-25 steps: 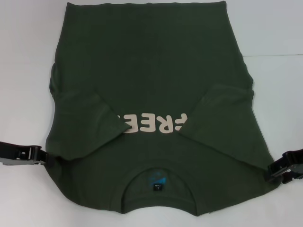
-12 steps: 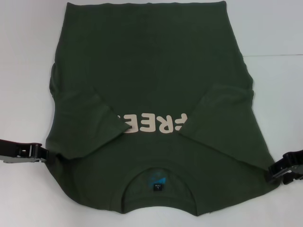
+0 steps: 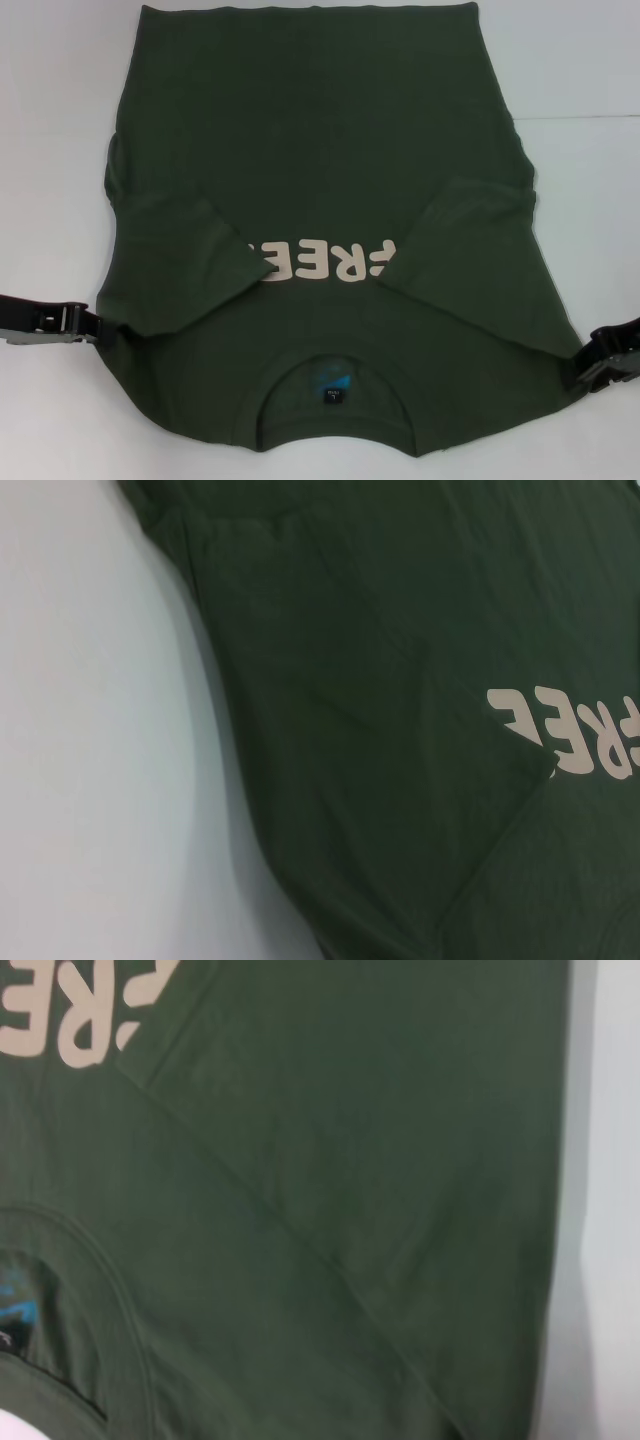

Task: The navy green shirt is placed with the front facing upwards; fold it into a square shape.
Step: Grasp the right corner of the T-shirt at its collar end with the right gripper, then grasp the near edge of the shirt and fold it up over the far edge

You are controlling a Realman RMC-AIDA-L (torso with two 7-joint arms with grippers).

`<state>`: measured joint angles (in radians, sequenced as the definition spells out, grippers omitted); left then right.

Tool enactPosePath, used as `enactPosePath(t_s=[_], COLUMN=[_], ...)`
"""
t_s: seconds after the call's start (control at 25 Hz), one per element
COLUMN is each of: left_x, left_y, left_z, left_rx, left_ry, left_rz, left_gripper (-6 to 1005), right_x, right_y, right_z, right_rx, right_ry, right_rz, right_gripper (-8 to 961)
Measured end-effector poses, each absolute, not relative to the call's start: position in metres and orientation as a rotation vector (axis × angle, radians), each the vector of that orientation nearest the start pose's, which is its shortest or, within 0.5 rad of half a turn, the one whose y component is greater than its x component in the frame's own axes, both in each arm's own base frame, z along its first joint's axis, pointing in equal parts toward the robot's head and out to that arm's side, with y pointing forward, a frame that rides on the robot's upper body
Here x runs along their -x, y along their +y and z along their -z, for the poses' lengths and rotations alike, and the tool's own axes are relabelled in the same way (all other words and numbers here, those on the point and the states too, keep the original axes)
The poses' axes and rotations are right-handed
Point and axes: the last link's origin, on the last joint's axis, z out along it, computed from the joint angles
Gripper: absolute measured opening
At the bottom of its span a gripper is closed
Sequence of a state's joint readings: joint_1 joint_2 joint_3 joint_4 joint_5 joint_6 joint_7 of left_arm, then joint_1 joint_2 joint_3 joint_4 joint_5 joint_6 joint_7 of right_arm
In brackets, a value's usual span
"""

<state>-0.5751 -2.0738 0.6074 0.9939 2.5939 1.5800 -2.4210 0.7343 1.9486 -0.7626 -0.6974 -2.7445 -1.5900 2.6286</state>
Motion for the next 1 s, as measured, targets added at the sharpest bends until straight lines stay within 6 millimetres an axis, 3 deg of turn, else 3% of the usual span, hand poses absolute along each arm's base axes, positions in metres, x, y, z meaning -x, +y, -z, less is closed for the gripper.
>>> enactPosePath(t_s=[0.2, 0.44, 0.52, 1.0], left_x=[0.299, 0.299, 0.299, 0.301], left_y=[0.341, 0.342, 0.342, 0.339], left_z=[-0.054, -0.054, -0.055, -0.064], left_rx=[2.22, 2.219, 2.218, 2.208], left_ry=[-1.715, -1.711, -1.711, -1.739], left_rz=[0.075, 0.075, 0.076, 0.176], left_gripper=[18, 18, 18, 18], right_x=[-0.299, -0.297, -0.297, -0.289], right_y=[0.353, 0.355, 0.355, 0.36], right_z=[-0.04, -0.041, -0.041, -0.053], right_rx=[2.162, 2.164, 2.164, 2.243], right_ry=[1.914, 1.907, 1.905, 1.784], right_rz=[0.392, 0.397, 0.399, 0.353], right_gripper=[426, 193, 63, 45])
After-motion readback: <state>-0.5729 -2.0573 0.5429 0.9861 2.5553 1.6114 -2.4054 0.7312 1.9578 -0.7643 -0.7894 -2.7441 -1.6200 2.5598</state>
